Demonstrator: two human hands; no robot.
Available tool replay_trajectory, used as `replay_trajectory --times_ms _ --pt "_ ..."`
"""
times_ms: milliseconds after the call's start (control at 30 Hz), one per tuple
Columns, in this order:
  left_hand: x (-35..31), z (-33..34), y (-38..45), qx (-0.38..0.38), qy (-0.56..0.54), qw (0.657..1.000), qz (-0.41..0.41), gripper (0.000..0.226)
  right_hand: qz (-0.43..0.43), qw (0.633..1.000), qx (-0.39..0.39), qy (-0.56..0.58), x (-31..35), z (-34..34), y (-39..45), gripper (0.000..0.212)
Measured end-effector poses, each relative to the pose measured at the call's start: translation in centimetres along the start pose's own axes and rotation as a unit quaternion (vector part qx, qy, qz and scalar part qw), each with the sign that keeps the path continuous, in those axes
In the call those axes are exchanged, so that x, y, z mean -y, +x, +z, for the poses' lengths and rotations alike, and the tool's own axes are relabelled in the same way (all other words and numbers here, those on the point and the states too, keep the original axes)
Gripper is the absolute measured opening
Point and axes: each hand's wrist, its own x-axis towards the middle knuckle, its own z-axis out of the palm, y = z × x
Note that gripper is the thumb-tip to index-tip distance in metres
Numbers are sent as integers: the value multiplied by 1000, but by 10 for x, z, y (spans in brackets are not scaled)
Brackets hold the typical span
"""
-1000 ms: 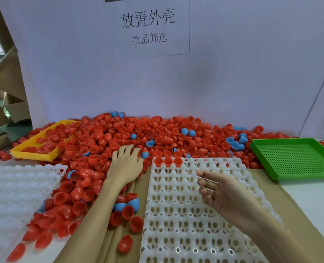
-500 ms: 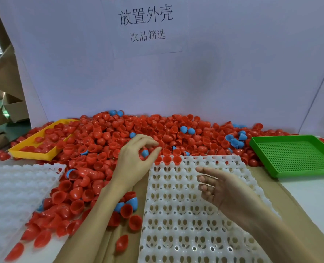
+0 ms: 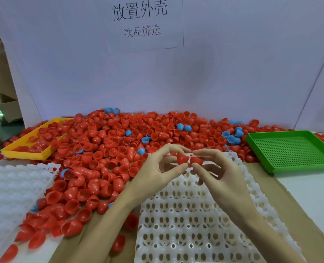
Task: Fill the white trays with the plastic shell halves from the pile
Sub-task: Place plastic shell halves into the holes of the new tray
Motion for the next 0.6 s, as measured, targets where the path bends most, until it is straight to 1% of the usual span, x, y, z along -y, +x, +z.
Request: replay_trajectory --times_ms 133,267,400,500,533,600 --pt "2 2 2 -51 6 999 -6 40 -32 998 -12 -52 -4 -2 2 45" --pt "7 4 1 -65 34 997 11 40 -69 994 0 -83 -6 -2 2 49" --pt "8 3 2 -67 41 997 6 38 -87 992 4 -94 -6 -2 2 48" --pt "9 1 1 -41 32 999 -17 23 -104 990 -6 -91 -5 0 1 39" --pt "10 2 0 -21 15 999 -34 21 -104 991 -10 -87 -5 0 1 34" --pt "11 6 0 14 -55 995 -82 26 -95 993 -12 -62 -5 2 -1 28"
